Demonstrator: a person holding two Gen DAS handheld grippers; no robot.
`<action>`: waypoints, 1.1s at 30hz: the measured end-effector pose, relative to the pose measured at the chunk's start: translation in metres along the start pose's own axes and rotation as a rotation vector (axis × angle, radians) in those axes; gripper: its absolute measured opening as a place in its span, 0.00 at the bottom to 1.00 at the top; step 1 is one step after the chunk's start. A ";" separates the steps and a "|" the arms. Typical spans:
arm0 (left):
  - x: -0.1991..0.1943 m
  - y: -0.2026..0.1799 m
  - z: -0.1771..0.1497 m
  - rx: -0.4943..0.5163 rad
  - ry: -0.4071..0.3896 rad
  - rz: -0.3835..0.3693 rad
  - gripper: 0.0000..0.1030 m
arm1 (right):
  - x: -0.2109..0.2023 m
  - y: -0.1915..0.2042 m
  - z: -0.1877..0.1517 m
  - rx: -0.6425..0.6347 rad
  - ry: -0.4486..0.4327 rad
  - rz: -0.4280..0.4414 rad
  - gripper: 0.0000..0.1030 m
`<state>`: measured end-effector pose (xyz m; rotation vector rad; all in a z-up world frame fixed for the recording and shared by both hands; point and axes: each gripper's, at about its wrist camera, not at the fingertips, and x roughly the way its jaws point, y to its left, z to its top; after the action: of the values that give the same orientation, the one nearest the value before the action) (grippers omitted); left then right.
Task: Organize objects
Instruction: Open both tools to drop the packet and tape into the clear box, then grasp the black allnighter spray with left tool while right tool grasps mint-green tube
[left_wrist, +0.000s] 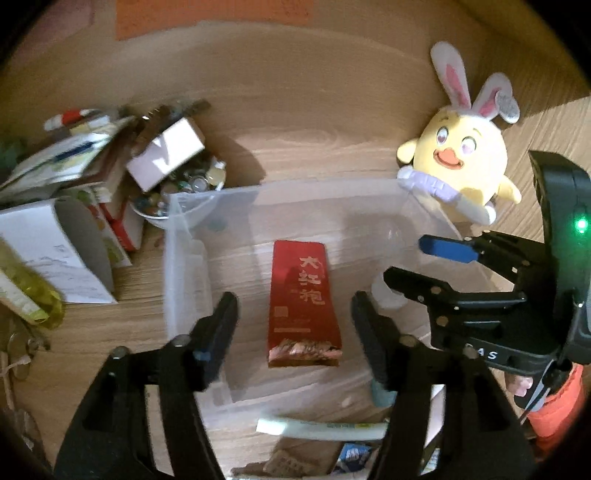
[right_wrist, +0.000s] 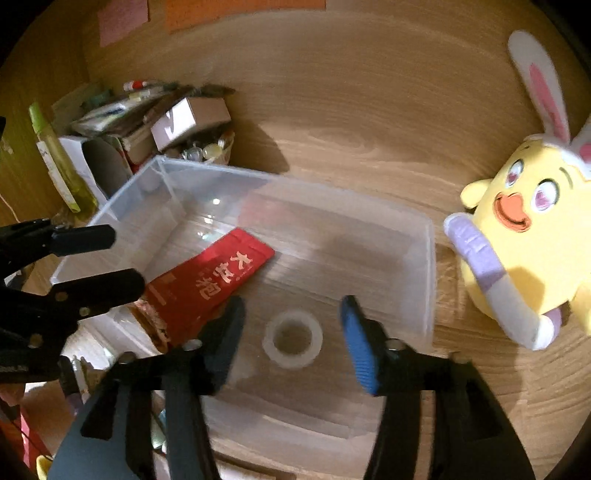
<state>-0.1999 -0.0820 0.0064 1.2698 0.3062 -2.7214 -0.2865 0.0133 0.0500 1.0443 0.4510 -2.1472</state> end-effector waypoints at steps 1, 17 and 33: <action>-0.007 0.001 -0.001 -0.004 -0.017 0.005 0.73 | -0.008 0.000 -0.001 -0.002 -0.024 -0.011 0.59; -0.071 0.017 -0.093 0.001 -0.073 0.106 0.97 | -0.119 0.001 -0.081 -0.011 -0.240 -0.012 0.80; -0.040 0.006 -0.165 -0.009 0.064 0.034 0.97 | -0.091 0.002 -0.183 -0.014 -0.056 0.049 0.80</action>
<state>-0.0508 -0.0482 -0.0674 1.3495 0.2996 -2.6526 -0.1458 0.1551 0.0092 0.9754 0.4091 -2.1218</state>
